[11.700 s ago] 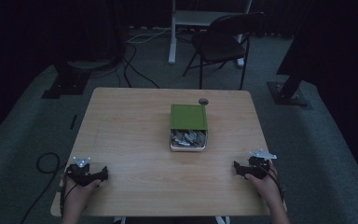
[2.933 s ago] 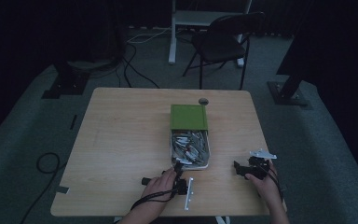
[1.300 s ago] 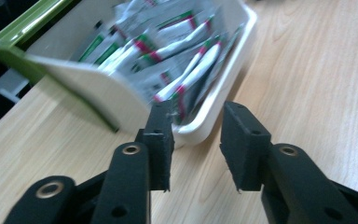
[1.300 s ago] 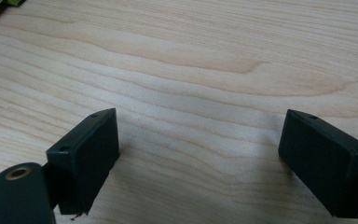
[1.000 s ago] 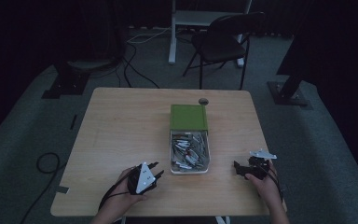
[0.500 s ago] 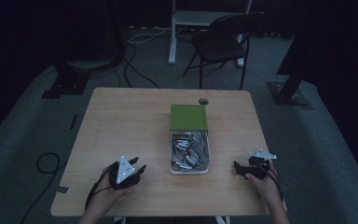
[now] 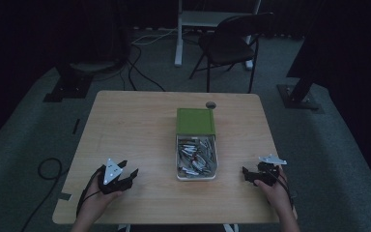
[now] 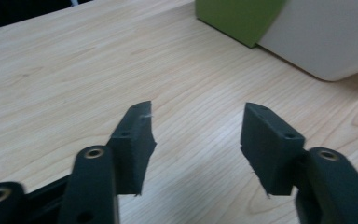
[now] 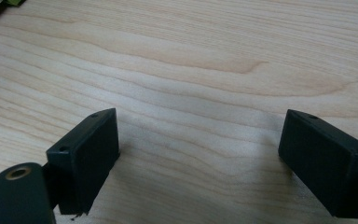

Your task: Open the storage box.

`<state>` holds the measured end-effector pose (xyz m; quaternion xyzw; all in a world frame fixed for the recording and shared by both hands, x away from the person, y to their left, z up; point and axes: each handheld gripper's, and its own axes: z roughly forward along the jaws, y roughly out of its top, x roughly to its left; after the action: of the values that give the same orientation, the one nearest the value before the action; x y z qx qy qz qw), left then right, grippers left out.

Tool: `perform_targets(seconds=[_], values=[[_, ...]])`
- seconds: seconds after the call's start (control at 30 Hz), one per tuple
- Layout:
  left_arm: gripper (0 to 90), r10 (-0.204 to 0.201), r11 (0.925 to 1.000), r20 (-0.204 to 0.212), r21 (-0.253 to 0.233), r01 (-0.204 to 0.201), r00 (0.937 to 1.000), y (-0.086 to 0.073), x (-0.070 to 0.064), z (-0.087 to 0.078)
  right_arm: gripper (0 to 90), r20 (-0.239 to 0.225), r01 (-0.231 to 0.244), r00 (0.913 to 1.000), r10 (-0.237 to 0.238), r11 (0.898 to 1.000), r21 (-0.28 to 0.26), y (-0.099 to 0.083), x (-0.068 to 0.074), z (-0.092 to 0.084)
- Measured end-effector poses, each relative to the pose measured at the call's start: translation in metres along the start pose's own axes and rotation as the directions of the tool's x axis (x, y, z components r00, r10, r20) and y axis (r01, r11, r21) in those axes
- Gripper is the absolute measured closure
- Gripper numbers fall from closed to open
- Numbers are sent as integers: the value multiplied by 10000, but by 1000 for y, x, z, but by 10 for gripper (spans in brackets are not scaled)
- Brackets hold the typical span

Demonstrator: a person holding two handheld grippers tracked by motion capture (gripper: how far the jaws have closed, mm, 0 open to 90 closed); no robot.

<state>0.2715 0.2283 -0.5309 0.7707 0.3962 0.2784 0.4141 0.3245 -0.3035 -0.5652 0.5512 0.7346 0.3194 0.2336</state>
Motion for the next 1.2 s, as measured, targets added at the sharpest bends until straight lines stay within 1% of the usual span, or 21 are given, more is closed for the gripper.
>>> perform_targets(seconds=[0.1, 0.17, 0.3, 0.33, 0.4, 0.47, 0.5, 0.53, 0.57, 0.6, 0.63, 0.7, 0.73, 0.8, 0.87, 0.9, 0.93, 1.0, 1.03, 1.17, 1.2], values=[[393, -367, 9993, -121, -68, 366, 9993, -2, 6, -2, 118, -3, 2, 10000, -2, 10000, -4, 0, 0, 0], [336, -696, 9975, -174, -106, 694, 9974, -3, 11, -3, 117, 4, 2, 10000, -2, 10000, 2, 0, 0, 0], [265, -967, 9953, -421, -66, 965, 9944, -6, 19, -5, 117, 3, 2, 10000, -2, 10000, 3, 0, 0, 0], [228, -1101, 9939, -472, -81, 1099, 9928, -7, 20, -5, 117, 3, 3, 10000, -3, 10000, 2, 0, 0, 0], [163, -1188, 9928, -659, 67, 1195, 9907, -8, 24, -5, 117, 3, 2, 10000, -2, 10000, 1, 0, 0, 0], [148, -1300, 9912, -850, 154, 1318, 9879, -10, 26, -6, 117, 2, 1, 10000, -1, 10000, -1, 0, 0, 0], [130, -1484, 9881, -931, 271, 1515, 9845, -11, 29, -6, 117, 2, 3, 10000, -3, 10000, 3, 0, 0, 0], [100, -1592, 9860, -962, 343, 1631, 9826, -12, 30, -7, 117, 0, 1, 10000, -1, 10000, -1, 0, 0, 0], [100, -1722, 9834, -1024, 390, 1769, 9797, -13, 32, -7, 117, 1, 0, 10000, 0, 10000, 2, 0, 0, 0], [100, -1742, 9825, -1090, 478, 1802, 9787, -14, 33, -7, 117, 3, 1, 10000, -1, 10000, 4, 0, 0, 0], [90, -1675, 9815, -1253, 720, 1773, 9779, -16, 35, -7, 117, -1, 0, 10000, 0, 10000, 1, 0, 0, 0], [25, -1792, 9772, -1556, 859, 1940, 9714, -19, 38, -7, 117, 4, 2, 10000, -2, 10000, 3, 0, 0, 0], [23, -1737, 9759, -1646, 1033, 1921, 9709, -20, 39, -8, 117, -2, 0, 10000, 0, 10000, -3, 0, 0, 0], [23, -1780, 9721, -1860, 1194, 2020, 9663, -22, 41, -8, 117, 3, 3, 10000, -3, 10000, 3, 0, 0, 0], [23, -1851, 9674, -2108, 1328, 2158, 9598, -25, 44, -9, 117, 3, 4, 10000, -4, 10000, 2, 0, 0, 0], [23, -1947, 9641, -2213, 1362, 2279, 9556, -26, 45, -9, 118, 4, 4, 10000, -4, 10000, 3, 0, 0, 0], [23, -2023, 9609, -2267, 1419, 2378, 9527, -26, 46, -10, 117, 2, 2, 10000, -2, 10000, 2, 0, 0, 0], [23, -1989, 9572, -2454, 1590, 2418, 9488, -28, 48, -10, 117, 4, 2, 10000, -2, 10000, 3, 0, 0, 0], [23, -2084, 9537, -2595, 1599, 2548, 9430, -28, 49, -10, 117, 5, 3, 10000, -3, 10000, 3, 0, 0, 0], [23, -2214, 9414, -2972, 1832, 2831, 9288, -32, 53, -12, 117, 2, 2, 10000, -2, 10000, -1, 0, 0, 0], [23, -2197, 9392, -3045, 1908, 2853, 9268, -33, 54, -12, 117, 3, 3, 10000, -3, 10000, 3, 0, 0, 0]])
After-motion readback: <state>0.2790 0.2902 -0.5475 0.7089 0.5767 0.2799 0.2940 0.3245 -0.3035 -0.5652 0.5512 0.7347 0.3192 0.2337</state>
